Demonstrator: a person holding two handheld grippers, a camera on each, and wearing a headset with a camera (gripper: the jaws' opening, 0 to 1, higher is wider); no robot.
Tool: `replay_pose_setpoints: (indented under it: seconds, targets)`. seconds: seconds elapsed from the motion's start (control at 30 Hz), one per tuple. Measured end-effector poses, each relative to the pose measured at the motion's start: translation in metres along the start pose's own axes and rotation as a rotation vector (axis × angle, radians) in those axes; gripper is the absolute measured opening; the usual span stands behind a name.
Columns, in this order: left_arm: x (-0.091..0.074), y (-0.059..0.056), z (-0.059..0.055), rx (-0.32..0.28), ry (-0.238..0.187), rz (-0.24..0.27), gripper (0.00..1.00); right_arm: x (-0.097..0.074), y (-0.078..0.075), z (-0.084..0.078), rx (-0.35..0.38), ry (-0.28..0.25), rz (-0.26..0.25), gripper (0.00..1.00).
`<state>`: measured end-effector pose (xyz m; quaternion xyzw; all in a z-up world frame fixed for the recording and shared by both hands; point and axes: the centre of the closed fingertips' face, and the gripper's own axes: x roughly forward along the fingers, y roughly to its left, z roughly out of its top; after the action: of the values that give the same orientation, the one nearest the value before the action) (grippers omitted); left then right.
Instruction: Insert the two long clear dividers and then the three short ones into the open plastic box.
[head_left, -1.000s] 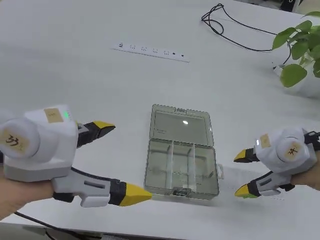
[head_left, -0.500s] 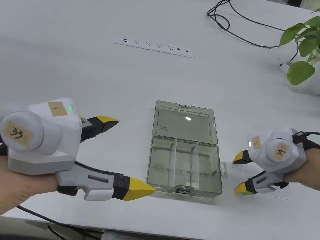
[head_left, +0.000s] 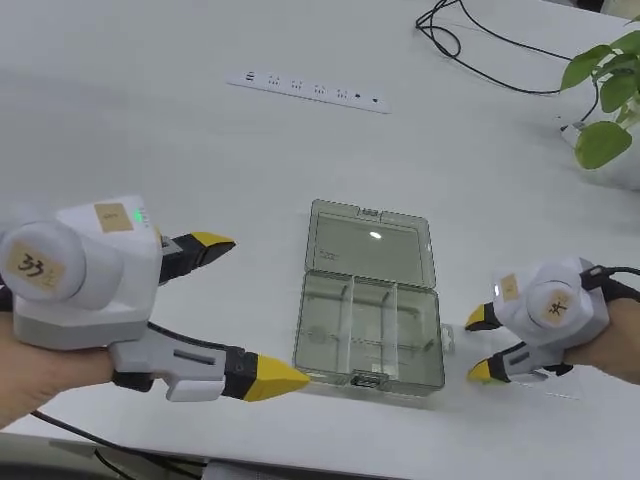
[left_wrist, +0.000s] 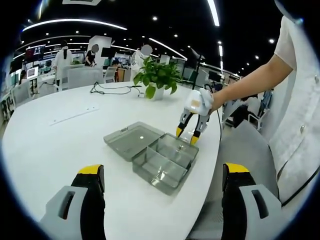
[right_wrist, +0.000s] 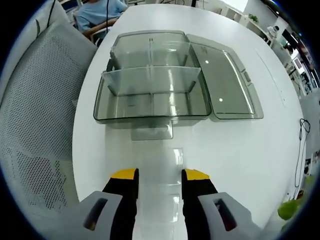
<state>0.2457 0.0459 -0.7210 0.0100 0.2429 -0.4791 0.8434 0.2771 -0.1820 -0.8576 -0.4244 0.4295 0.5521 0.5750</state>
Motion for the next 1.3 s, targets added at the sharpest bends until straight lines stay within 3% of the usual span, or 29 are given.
replay_pose_setpoints:
  seconds: [0.9,1.3]
  targets:
    - [-0.002,-0.002,0.003,0.013,-0.001,-0.008,1.00,-0.003,0.002,-0.001,0.038,-0.001,-0.038,0.33]
    - [-0.002,-0.006,0.007,0.021,-0.011,-0.015,1.00,-0.020,0.001,-0.004,0.077,-0.023,-0.091,0.33]
